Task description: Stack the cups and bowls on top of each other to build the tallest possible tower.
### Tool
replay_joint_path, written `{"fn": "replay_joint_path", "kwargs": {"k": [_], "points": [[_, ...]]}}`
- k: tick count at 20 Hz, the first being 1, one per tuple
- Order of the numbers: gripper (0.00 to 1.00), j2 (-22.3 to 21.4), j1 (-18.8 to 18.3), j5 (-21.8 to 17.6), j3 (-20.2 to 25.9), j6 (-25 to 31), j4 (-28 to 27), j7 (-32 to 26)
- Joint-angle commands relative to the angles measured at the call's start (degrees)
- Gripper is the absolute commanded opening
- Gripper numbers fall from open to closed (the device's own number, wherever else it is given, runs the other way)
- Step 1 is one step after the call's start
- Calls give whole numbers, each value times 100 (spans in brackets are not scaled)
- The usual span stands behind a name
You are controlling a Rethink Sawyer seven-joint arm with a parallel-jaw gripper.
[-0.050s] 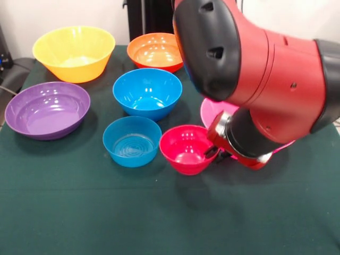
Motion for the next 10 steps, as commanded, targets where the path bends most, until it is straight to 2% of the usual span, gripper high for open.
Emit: {"fn": "replay_joint_path", "kwargs": {"k": [1,6,10], "points": [[0,367,-84,-522,438,464,-744,-1604],[0,388,-111,-421,225,425,-828,-1797],[0,489,-171,-459,246,374,-948,-2016]]}}
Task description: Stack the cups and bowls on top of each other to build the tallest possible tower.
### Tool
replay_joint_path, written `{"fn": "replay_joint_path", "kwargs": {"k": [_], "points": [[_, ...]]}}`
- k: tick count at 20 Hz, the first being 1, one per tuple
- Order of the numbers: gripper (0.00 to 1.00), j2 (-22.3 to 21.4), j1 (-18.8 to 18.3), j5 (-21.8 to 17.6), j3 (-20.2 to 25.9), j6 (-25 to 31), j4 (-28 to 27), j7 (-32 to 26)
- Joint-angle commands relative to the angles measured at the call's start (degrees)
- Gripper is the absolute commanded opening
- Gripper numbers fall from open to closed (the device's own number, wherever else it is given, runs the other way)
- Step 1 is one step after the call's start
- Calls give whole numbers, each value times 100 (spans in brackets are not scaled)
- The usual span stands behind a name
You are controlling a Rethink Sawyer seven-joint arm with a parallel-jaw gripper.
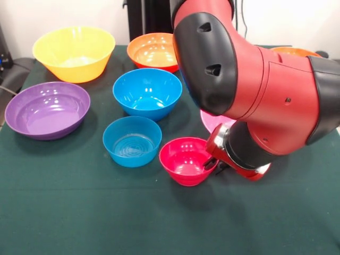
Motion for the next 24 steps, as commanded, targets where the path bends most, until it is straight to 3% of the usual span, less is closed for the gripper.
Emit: {"fn": "replay_joint_path", "kwargs": {"k": [1,14,24], "points": [[0,105,-167,-475,279,380,-379,-2060],[0,178,-203,-443,207,382,-468,-2288],[0,427,-176,-386,-1,497,-570,-2043]]}}
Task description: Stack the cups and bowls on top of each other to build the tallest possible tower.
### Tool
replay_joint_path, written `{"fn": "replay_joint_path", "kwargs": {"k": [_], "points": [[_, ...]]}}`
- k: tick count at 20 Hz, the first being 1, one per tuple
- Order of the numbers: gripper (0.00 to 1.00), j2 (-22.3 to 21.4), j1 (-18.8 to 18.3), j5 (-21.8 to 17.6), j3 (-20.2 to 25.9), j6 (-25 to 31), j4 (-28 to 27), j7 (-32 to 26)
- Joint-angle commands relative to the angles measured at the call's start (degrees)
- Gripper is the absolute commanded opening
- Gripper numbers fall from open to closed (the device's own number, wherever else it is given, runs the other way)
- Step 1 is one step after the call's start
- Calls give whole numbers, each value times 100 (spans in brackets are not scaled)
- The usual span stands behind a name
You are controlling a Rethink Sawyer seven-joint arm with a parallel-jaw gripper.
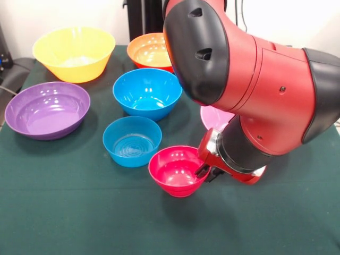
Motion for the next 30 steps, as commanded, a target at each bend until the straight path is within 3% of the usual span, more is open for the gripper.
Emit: {"fn": "replay_joint_path", "kwargs": {"k": [1,10,16,20,22,26,27,30], "points": [[0,206,-80,-356,53,558,43,-1243],[0,454,-82,199,-699,672,-99,-1023],[0,653,-175,1123,-1634,497,-156,-898],[0,833,-335,2397,-2632,157,-107,-722],[0,959,-472,3253,-3446,-85,-105,-704],[0,1154,-836,5265,-5539,-614,-54,-796],[0,1184,-948,5936,-6226,-772,-4,-849],[0,1200,-1156,7303,-7669,-1042,140,-1027]]}}
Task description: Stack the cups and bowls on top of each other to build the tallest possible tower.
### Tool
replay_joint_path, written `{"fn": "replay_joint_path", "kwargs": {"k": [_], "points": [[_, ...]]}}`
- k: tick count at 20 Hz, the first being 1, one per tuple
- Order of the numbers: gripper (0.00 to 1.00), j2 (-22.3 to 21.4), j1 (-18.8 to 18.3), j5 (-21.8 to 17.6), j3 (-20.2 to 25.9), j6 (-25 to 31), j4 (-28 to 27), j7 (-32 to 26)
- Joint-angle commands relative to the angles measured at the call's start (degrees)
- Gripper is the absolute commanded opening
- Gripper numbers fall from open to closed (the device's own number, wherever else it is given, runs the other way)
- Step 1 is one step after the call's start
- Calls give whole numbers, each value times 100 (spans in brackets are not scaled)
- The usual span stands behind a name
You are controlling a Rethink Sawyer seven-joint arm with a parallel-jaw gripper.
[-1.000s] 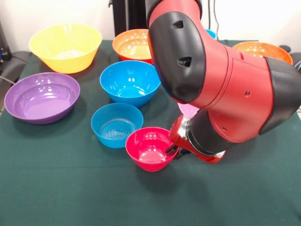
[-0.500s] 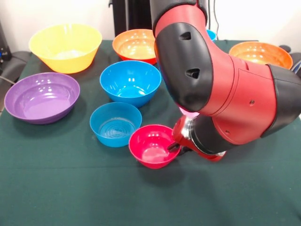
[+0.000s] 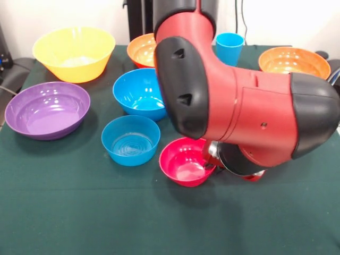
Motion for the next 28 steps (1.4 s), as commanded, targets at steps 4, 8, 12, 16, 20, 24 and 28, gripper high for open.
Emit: {"fn": "replay_joint_path", "kwargs": {"k": [4,8,12,16,20,24,28], "points": [[0,133,-542,3587,-4439,-1097,549,-1360],[0,103,-645,4636,-5539,-1212,719,-1625],[0,64,-714,5393,-6381,-1253,854,-1813],[0,30,-753,5904,-6990,-1215,956,-1929],[100,-1,-775,6328,-7575,-1177,1066,-2023],[100,-11,-769,6352,-7676,-1163,1091,-2038],[100,-18,-768,6450,-7765,-1193,1119,-2074]]}}
